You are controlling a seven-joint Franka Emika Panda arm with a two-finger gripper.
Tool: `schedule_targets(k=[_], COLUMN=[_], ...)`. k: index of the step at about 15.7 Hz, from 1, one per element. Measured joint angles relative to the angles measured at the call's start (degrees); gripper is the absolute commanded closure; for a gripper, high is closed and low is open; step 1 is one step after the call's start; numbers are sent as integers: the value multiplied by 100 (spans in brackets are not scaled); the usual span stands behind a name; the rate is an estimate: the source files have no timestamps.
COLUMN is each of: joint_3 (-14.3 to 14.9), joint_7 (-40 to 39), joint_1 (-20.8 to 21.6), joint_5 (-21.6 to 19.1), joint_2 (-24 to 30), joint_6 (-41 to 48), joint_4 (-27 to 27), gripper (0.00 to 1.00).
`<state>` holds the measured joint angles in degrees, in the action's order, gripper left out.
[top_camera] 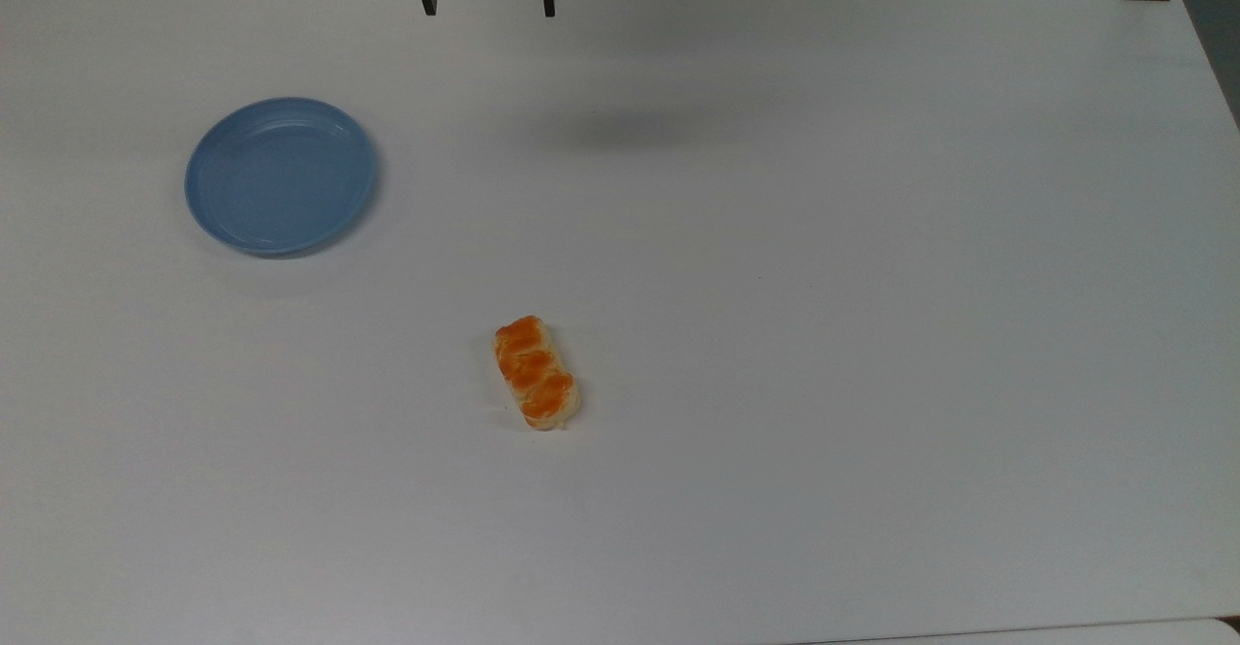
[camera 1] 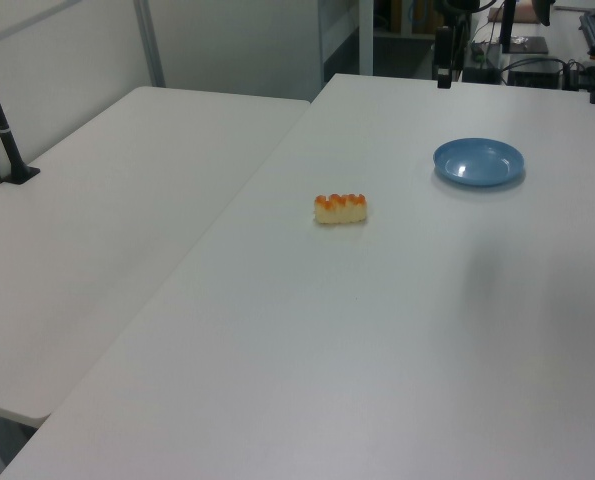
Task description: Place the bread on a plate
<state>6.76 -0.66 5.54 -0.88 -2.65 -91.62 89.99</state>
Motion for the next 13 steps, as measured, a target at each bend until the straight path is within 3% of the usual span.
schedule_targets(k=[13], joint_3=[-22], joint_7=[2], joint_1=[-241], joint_5=[0], joint_2=[34], joint_6=[181], joint_4=[21], gripper=[0])
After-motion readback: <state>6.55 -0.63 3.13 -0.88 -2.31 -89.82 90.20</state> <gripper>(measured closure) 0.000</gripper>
